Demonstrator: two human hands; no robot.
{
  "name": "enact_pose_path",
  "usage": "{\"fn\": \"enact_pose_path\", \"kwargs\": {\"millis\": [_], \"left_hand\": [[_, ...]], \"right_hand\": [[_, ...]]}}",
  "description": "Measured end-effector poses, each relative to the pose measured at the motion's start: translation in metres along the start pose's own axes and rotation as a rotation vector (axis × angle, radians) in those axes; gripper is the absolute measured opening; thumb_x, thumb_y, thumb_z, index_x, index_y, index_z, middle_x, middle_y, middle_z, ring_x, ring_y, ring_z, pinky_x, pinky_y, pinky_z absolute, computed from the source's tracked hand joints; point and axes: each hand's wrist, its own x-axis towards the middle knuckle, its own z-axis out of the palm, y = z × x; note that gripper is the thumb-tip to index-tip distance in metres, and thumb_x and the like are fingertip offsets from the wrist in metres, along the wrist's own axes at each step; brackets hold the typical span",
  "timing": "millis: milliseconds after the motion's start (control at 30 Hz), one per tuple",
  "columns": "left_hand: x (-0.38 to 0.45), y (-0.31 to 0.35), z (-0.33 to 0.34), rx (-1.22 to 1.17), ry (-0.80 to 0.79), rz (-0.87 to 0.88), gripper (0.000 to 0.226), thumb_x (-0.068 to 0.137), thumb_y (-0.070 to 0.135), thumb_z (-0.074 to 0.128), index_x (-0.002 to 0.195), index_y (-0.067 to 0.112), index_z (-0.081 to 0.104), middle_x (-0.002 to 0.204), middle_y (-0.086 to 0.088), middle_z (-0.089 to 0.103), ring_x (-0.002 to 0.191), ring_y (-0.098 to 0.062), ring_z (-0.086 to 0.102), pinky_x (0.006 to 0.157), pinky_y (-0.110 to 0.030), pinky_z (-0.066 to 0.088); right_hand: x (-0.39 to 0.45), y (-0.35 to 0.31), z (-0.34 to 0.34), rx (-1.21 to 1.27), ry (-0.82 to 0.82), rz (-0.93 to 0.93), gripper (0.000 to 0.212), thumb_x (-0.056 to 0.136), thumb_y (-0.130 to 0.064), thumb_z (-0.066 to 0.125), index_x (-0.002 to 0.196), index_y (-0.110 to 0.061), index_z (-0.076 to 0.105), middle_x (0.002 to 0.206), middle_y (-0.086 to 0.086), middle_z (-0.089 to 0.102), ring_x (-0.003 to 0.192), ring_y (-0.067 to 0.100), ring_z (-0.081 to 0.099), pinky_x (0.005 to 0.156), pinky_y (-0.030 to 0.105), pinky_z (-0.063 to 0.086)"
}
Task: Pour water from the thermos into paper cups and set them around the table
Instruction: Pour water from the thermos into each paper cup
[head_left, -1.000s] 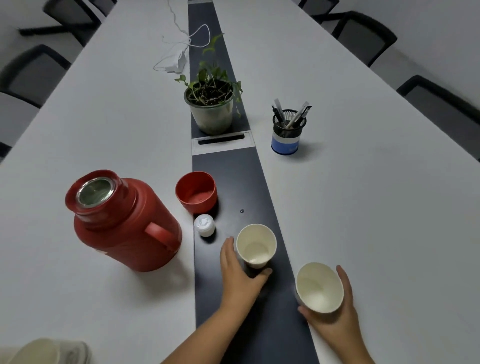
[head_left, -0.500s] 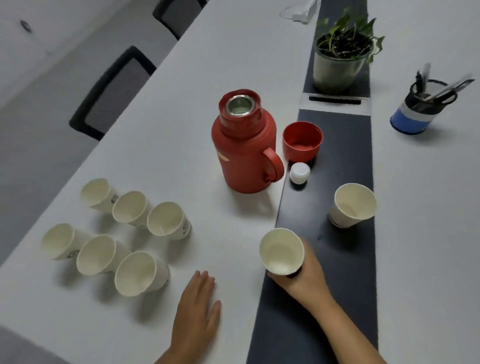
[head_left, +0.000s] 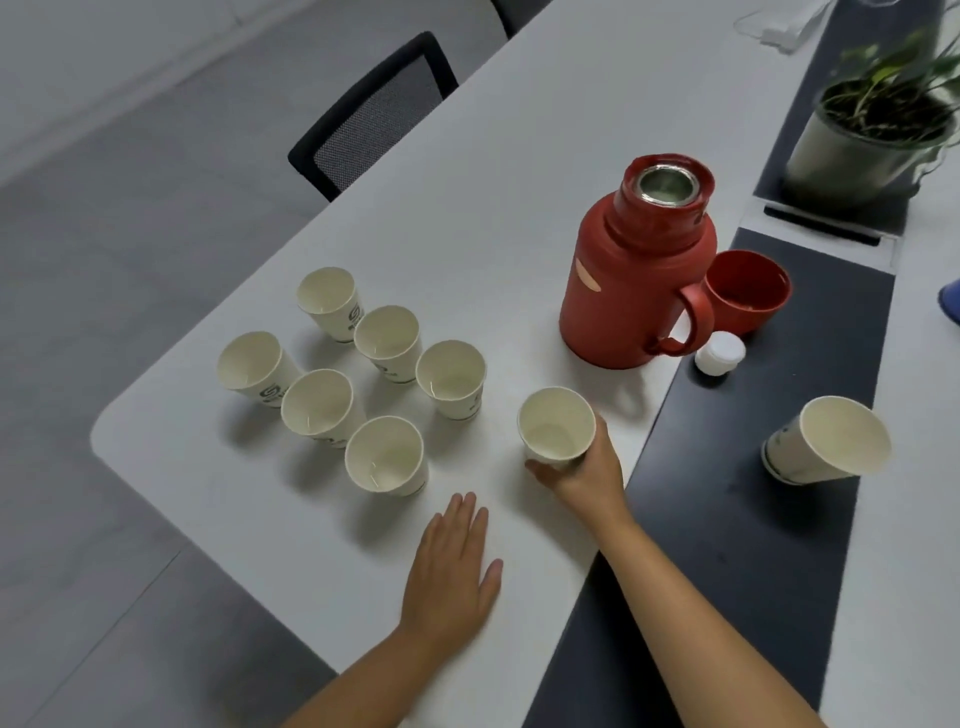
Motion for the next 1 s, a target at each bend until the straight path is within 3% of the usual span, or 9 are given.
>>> {"fn": "enact_pose_path", "kwargs": {"millis": [233, 300, 333, 400, 500, 633, 767, 900, 1000], "left_hand": [[0.001, 0.001, 0.005, 0.124, 0.126, 0.017, 0.076, 0.095, 0.037, -0.001, 0.104, 0.003, 0.067, 0.115, -0.011, 0.065, 0.14, -0.008, -0.01, 0.105, -0.025, 0.01], [0.006, 0.009, -0.001, 0.11, 0.137, -0.022, 0.069, 0.096, 0.035, 0.007, 0.099, 0.003, 0.069, 0.11, -0.009, 0.068, 0.136, -0.012, 0.021, 0.105, -0.018, 0.017], [0.008, 0.014, -0.007, 0.086, 0.163, -0.026, 0.056, 0.094, 0.032, 0.021, 0.097, 0.003, 0.069, 0.106, -0.009, 0.069, 0.125, -0.017, 0.042, 0.101, -0.015, 0.03], [0.015, 0.023, -0.018, -0.025, 0.2, -0.049, 0.038, 0.073, 0.027, 0.055, 0.099, 0.001, 0.067, 0.102, -0.012, 0.07, 0.096, -0.025, 0.067, 0.073, -0.025, 0.054], [0.038, 0.037, -0.036, -0.232, 0.24, -0.039, 0.047, 0.063, 0.019, 0.064, 0.105, -0.004, 0.061, 0.098, -0.016, 0.069, 0.085, -0.029, 0.069, 0.065, -0.035, 0.056], [0.092, 0.066, -0.074, -0.509, 0.41, -0.002, 0.048, 0.078, 0.031, 0.048, 0.108, -0.006, 0.056, 0.1, -0.018, 0.064, 0.089, -0.027, 0.062, 0.08, -0.034, 0.049], [0.142, 0.078, -0.101, -0.611, 0.522, -0.028, 0.052, 0.077, 0.035, 0.043, 0.109, -0.004, 0.056, 0.096, -0.015, 0.061, 0.086, -0.02, 0.055, 0.074, -0.027, 0.044], [0.158, 0.068, -0.089, -0.414, 0.286, -0.023, 0.061, 0.072, 0.053, 0.036, 0.107, 0.01, 0.063, 0.104, -0.008, 0.06, 0.1, -0.022, 0.049, 0.082, -0.022, 0.031], [0.154, 0.06, -0.07, -0.394, 0.199, -0.035, 0.056, 0.074, 0.05, 0.042, 0.114, 0.014, 0.059, 0.117, -0.003, 0.056, 0.111, -0.02, 0.045, 0.086, -0.017, 0.025]], "right_hand": [[0.001, 0.007, 0.001, -0.104, -0.047, -0.003, 0.074, 0.062, -0.022, 0.079, 0.125, -0.022, 0.041, 0.107, -0.017, 0.045, 0.102, 0.008, 0.047, 0.079, 0.022, 0.034], [0.0, 0.007, -0.005, -0.092, -0.099, -0.025, 0.078, 0.063, -0.021, 0.079, 0.128, -0.021, 0.037, 0.115, -0.014, 0.047, 0.113, 0.013, 0.048, 0.083, 0.023, 0.036], [-0.002, 0.009, -0.01, -0.105, -0.135, -0.031, 0.082, 0.063, -0.021, 0.079, 0.131, -0.019, 0.034, 0.124, -0.009, 0.047, 0.119, 0.015, 0.045, 0.088, 0.025, 0.038], [-0.006, 0.017, -0.023, -0.206, -0.213, -0.038, 0.09, 0.068, -0.024, 0.076, 0.139, -0.015, 0.022, 0.142, 0.0, 0.034, 0.13, 0.016, 0.034, 0.104, 0.026, 0.032], [-0.009, 0.018, -0.047, -0.301, -0.162, -0.08, 0.075, 0.079, -0.016, 0.066, 0.139, -0.008, 0.022, 0.145, 0.008, 0.029, 0.132, 0.021, 0.033, 0.106, 0.025, 0.027], [0.009, -0.012, -0.072, -0.22, 0.345, -0.193, 0.048, 0.077, -0.001, 0.061, 0.122, 0.006, 0.045, 0.122, 0.024, 0.051, 0.112, 0.039, 0.049, 0.094, 0.037, 0.037], [0.05, -0.048, -0.092, -0.157, 0.519, -0.242, 0.054, 0.077, -0.007, 0.062, 0.124, 0.005, 0.04, 0.127, 0.025, 0.044, 0.118, 0.037, 0.042, 0.099, 0.041, 0.035], [0.082, -0.054, -0.095, -0.118, 0.442, -0.162, 0.06, 0.079, -0.009, 0.063, 0.131, -0.001, 0.036, 0.134, 0.017, 0.041, 0.124, 0.029, 0.038, 0.1, 0.03, 0.029], [0.071, -0.035, -0.085, 0.016, 0.535, -0.097, 0.05, 0.079, -0.002, 0.061, 0.125, 0.001, 0.041, 0.124, 0.017, 0.045, 0.116, 0.029, 0.044, 0.098, 0.032, 0.034]]}}
